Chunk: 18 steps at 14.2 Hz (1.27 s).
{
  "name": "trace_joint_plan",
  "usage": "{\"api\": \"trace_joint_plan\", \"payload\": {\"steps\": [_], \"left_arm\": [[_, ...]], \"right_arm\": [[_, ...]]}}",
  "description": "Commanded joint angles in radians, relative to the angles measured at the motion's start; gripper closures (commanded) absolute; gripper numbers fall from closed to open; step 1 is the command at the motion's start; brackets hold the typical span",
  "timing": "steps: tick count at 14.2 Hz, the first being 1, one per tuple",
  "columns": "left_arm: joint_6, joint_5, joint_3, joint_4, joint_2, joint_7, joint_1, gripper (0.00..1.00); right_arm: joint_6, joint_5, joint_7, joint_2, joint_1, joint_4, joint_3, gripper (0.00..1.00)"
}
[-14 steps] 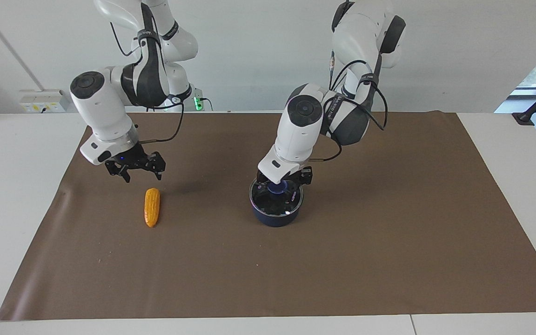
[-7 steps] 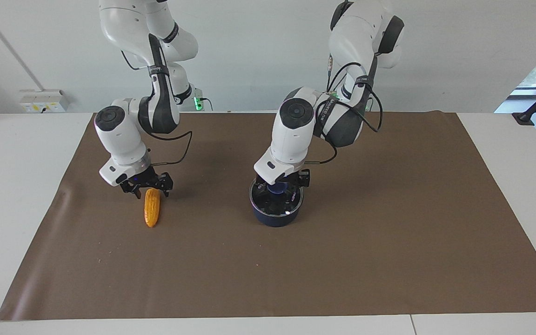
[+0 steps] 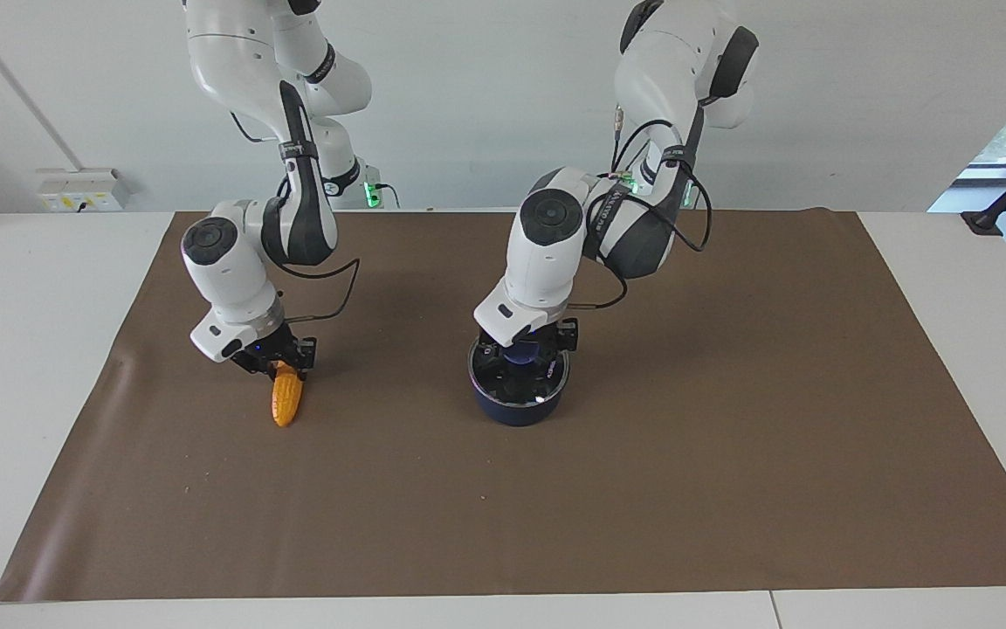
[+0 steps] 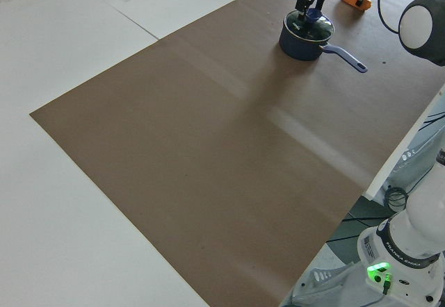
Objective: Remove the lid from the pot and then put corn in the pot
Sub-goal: 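Reach the left gripper to the lid knob while the right gripper reaches the corn, then lift the lid with the left gripper while the right gripper lifts the corn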
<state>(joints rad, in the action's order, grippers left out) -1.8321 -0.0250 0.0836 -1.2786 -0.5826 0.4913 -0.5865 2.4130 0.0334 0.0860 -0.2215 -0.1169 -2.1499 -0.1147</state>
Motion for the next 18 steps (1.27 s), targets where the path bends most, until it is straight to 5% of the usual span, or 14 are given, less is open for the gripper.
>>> {"api": "trace_joint_plan", "payload": {"steps": [1,5,10,18], "left_arm": [[-0.032,0.005,-0.015,-0.051,0.037,-0.004,-0.013,0.05],[-0.035,0.004,-0.013,-0.058,0.041,0.000,-0.019,0.35],[-0.033,0.000,-0.013,-0.061,0.043,0.000,-0.019,1.00],[0.108,-0.090,-0.025,-0.028,0.148,-0.008,0.065,1.00]], "right_arm": [[-0.011,0.016,0.031,-0.004,0.009,0.002,0.004,0.97],[-0.217,0.016,-0.049,-0.009,-0.027,0.168,0.006,0.94],[-0.346,0.014,-0.103,-0.012,-0.124,0.318,0.006,1.00],[-0.387,0.086,-0.334,-0.033,-0.288,0.421,0.012,1.00]]}}
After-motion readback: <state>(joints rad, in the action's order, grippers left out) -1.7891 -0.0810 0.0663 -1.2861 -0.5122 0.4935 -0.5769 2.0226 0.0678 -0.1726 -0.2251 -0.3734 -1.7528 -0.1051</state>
